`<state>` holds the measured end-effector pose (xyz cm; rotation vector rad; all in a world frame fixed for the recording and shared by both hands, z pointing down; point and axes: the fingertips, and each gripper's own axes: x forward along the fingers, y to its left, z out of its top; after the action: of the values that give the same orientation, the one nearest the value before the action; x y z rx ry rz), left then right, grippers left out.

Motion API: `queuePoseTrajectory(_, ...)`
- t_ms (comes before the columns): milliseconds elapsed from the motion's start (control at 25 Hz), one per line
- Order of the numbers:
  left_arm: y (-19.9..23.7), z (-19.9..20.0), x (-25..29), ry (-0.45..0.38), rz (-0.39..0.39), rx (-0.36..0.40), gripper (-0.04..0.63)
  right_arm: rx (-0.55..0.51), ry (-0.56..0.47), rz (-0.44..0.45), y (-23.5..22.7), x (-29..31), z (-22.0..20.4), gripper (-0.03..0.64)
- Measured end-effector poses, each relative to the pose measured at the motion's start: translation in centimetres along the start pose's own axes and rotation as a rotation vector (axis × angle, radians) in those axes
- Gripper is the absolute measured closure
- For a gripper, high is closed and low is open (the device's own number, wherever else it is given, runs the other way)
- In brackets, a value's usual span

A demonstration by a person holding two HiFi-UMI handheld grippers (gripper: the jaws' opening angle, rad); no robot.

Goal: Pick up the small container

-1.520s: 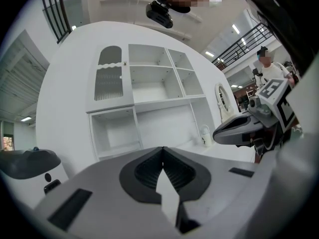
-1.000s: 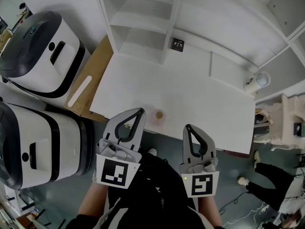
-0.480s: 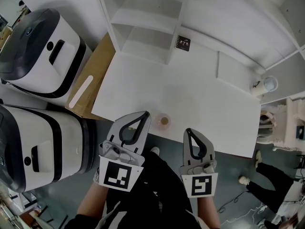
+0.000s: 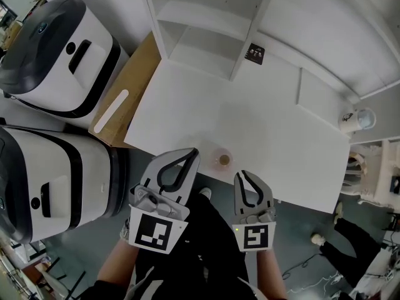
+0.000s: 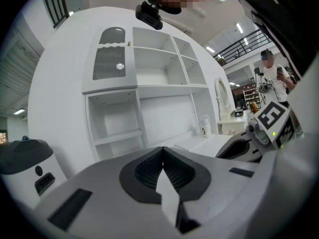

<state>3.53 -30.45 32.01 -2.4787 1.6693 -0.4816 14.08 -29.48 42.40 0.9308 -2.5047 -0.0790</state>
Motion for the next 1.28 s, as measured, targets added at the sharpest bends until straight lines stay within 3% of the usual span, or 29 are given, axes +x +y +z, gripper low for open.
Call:
queuePoseTrajectory(200, 0.4, -0.7, 0.1, 0.021, 0.017, -0.016, 0.594, 0.06, 0.046, 0.025, 0.3, 1.4, -2.9, 0.573)
queuePoseTrajectory(600, 1.9, -1.8, -0.6, 0.042, 0.056, -0.014, 0.594, 0.06, 0.08, 0.114, 2.3, 4.9, -5.7, 0.479)
queuePoseTrajectory(920, 2.4, -2.6, -0.7, 0.057, 0.072, -0.018, 0.594, 0.085, 0.095, 0.129, 3.0, 7.1, -6.6, 0.468)
queuePoseTrajectory(1280, 1.4, -3.8, -0.4, 0.078, 0.04, -0.007, 0.594, 0.124, 0.063, 0.126, 2.9, 8.2, -6.2, 0.468)
